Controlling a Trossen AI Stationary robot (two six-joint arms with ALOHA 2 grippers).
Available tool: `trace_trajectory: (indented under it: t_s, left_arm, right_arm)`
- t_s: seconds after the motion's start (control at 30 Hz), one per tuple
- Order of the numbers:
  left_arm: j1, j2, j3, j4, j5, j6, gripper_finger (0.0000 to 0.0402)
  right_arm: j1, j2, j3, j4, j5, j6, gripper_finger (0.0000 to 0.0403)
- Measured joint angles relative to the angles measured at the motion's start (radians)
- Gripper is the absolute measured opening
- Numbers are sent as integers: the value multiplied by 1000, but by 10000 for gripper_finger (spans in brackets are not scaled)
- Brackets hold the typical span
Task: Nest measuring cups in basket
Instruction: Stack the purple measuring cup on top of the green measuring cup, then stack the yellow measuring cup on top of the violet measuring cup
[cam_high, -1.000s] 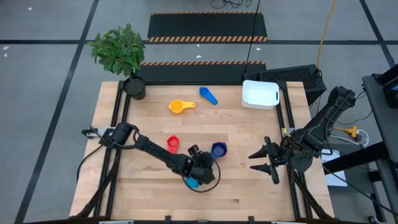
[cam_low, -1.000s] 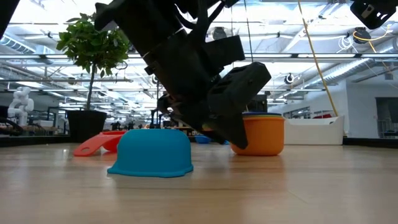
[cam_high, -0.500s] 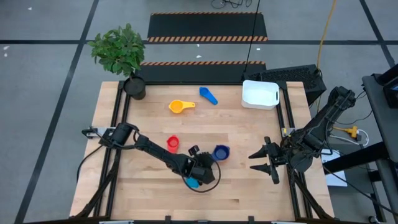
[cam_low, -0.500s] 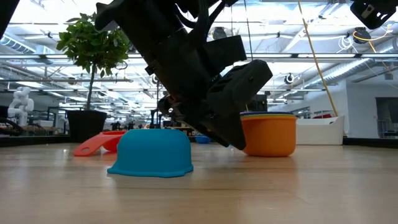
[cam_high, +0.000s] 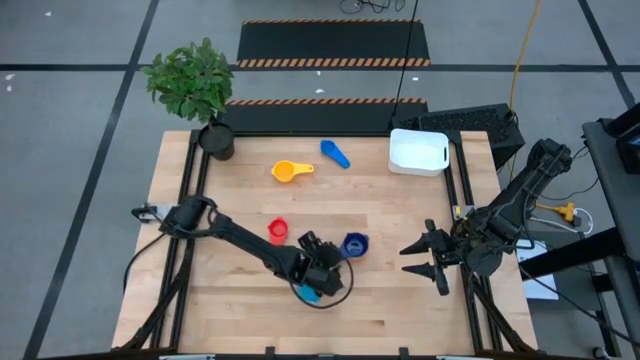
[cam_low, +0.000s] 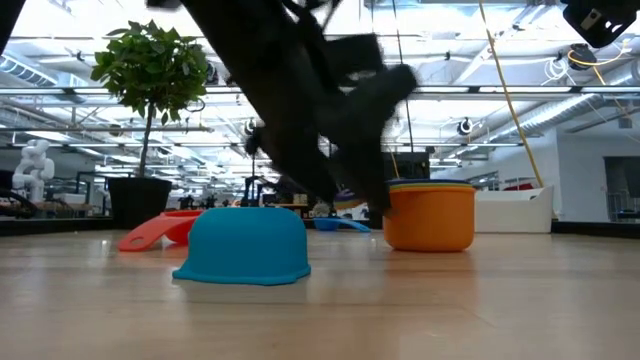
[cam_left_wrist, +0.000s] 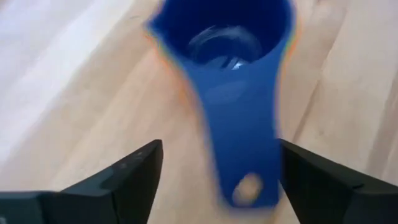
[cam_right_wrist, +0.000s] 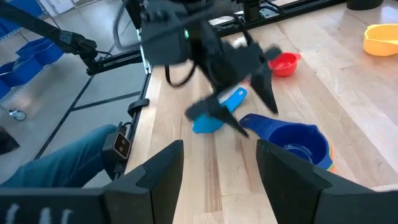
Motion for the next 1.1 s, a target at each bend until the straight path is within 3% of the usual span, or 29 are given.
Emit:
trace_trajectory:
  t_s: [0.2,0.43,0.53,0.7,0.87,0.97,1.1]
  left_arm:
    - [1,-118,-1,-191,3,-62,315]
    - [-6,-270,-1,-398,2,-59,290]
    - [-5,-324,0,-462,-42,-86,277]
    - [-21,-338,-12,-570,-88,-176,257]
    - [-42,-324,-99,-554,-155,-176,238]
    - [-21,-327,-161,-552,-200,-183,230]
    - [38,-326,-218,-551,-177,-189,223]
  right_arm:
    - [0,5,0,2,0,-3,196]
    - [0,8,0,3,0,-5,196]
    - [0,14,0,3,0,-5,196]
    - [0,25,0,11,4,-5,196]
    - [-8,42,0,12,6,-5,196]
    - [-16,42,0,14,6,-3,196]
    - [-28,42,0,17,5,-20,196]
